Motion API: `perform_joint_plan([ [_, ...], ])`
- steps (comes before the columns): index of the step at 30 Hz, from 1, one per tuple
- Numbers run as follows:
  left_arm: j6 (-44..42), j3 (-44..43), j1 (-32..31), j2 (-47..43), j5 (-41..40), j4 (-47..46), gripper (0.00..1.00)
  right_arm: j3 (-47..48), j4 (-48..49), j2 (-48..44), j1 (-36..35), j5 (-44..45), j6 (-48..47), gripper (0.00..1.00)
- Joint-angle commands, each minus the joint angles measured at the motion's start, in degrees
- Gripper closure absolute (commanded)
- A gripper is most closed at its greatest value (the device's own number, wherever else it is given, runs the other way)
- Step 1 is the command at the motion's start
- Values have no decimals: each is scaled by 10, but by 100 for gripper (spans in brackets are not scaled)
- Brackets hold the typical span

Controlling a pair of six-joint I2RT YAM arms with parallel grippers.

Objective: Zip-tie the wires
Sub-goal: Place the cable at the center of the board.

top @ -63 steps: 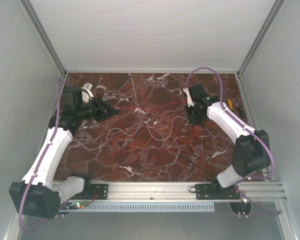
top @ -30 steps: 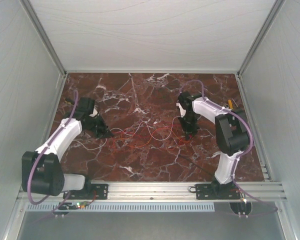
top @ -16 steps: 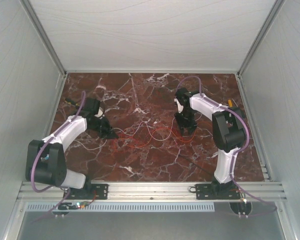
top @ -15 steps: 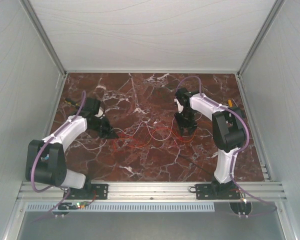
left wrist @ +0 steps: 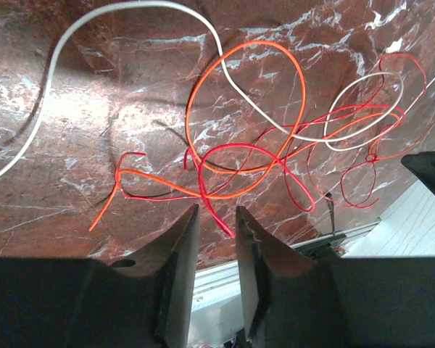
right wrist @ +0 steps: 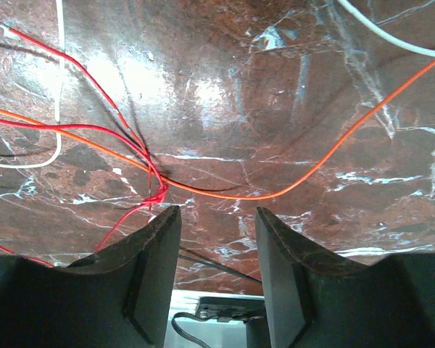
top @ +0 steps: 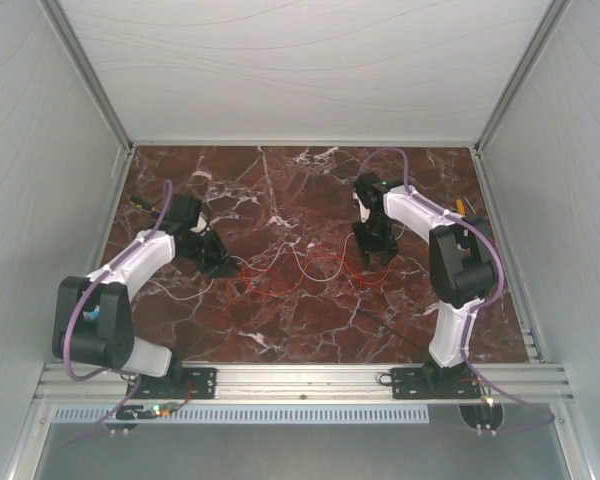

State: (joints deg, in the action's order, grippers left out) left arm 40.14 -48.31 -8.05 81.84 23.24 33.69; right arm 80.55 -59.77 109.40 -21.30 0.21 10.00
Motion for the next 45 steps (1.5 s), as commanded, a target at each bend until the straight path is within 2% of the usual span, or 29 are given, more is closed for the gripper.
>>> perform_joint_plan([
  [1, -1, -10, -3, 15, -15, -21, 67, 11, 2, -31, 4, 14, 7, 57],
  [7, 3, -27, -4, 3, -41, -8, 53, 17, 8, -49, 6, 28, 14, 57],
  [12, -2, -59, -3, -29, -77, 13, 37, 39, 19, -74, 12, 49, 28, 52],
  [14, -12, -75, -4, -38, -93, 24, 28, 54, 30, -89, 15, 56, 35, 46],
  [15, -18, -85, -4, -41, -99, 29, 20, 60, 36, -96, 15, 61, 40, 41],
  [16, -26, -94, -4, -46, -106, 37, 6, 66, 44, -109, 16, 69, 45, 32],
  [17, -34, -105, -4, -50, -114, 43, 1, 72, 53, -119, 17, 80, 51, 25],
  [18, -40, -115, -4, -56, -124, 49, 0, 78, 66, -130, 18, 86, 56, 18],
  [19, -45, -125, -4, -64, -137, 57, 0, 83, 78, -142, 19, 95, 64, 6],
  [20, -45, -137, -4, -72, -153, 66, 0, 85, 94, -155, 20, 103, 71, 2],
  [24, -22, -161, -3, -137, -252, 85, 0, 66, 180, -215, 44, 88, 136, 2],
  [26, -11, -149, -2, -185, -310, 73, 0, 38, 239, -239, 81, 24, 186, 2],
  [29, -12, -114, -2, -258, -335, 28, 0, 4, 309, -248, 138, -58, 262, 2],
  [34, -3, -73, -1, -329, -319, 14, 0, 39, 322, -185, 153, -77, 320, 2],
  [39, -6, -72, -2, -327, -292, 39, 0, 77, 363, -95, 143, -134, 372, 2],
  [45, -38, -85, -2, -301, -219, 36, 0, 174, 383, 35, 104, -161, 364, 9],
])
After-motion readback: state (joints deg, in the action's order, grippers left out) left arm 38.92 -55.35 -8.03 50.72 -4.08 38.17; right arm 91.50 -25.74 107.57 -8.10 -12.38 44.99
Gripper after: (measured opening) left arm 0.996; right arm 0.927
